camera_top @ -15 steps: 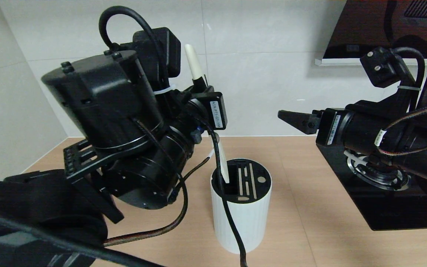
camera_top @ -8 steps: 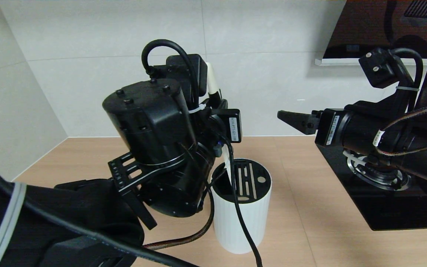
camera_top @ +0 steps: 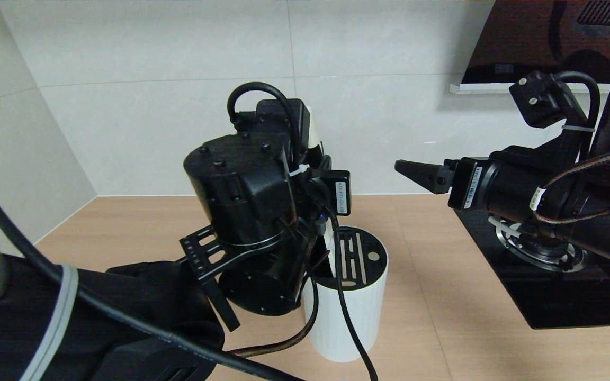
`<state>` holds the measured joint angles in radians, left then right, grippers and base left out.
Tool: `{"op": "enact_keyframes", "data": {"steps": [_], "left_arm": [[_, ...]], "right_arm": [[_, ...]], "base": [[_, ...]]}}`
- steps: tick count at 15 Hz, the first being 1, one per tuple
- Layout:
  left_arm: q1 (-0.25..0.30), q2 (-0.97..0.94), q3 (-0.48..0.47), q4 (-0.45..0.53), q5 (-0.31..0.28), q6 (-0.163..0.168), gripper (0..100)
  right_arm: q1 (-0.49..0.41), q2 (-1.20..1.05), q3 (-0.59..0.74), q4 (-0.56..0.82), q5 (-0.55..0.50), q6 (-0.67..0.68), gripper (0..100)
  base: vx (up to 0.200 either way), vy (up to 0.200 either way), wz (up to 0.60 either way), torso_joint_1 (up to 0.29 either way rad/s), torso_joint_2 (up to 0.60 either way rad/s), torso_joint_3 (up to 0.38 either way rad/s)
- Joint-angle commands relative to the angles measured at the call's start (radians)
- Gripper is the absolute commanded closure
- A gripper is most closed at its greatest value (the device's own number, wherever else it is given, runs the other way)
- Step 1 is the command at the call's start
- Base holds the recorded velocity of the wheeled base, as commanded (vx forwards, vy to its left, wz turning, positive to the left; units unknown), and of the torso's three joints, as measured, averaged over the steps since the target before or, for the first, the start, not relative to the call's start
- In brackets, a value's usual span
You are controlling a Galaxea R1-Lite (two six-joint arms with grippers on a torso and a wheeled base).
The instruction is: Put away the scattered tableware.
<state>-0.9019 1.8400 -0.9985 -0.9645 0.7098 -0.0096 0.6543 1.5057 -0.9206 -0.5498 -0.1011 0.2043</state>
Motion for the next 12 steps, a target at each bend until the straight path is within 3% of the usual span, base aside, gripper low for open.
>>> {"op": "enact_keyframes", "data": {"steps": [1, 12], "left_arm": [[0.0, 0.028, 0.012, 0.0, 0.0, -0.004, 100], [-0.011, 0.133, 0.06, -0.056, 0.004, -0.007, 100]], "right_arm": [[0.001, 0.005, 0.0, -0.001, 0.0, 0.0, 0], [0.001, 0.01, 0.005, -0.001, 0.0, 0.0, 0]], "base": [[0.0, 0.0, 0.0, 0.0, 0.0, 0.0], [0.0, 0.0, 0.0, 0.0, 0.0, 0.0]]}}
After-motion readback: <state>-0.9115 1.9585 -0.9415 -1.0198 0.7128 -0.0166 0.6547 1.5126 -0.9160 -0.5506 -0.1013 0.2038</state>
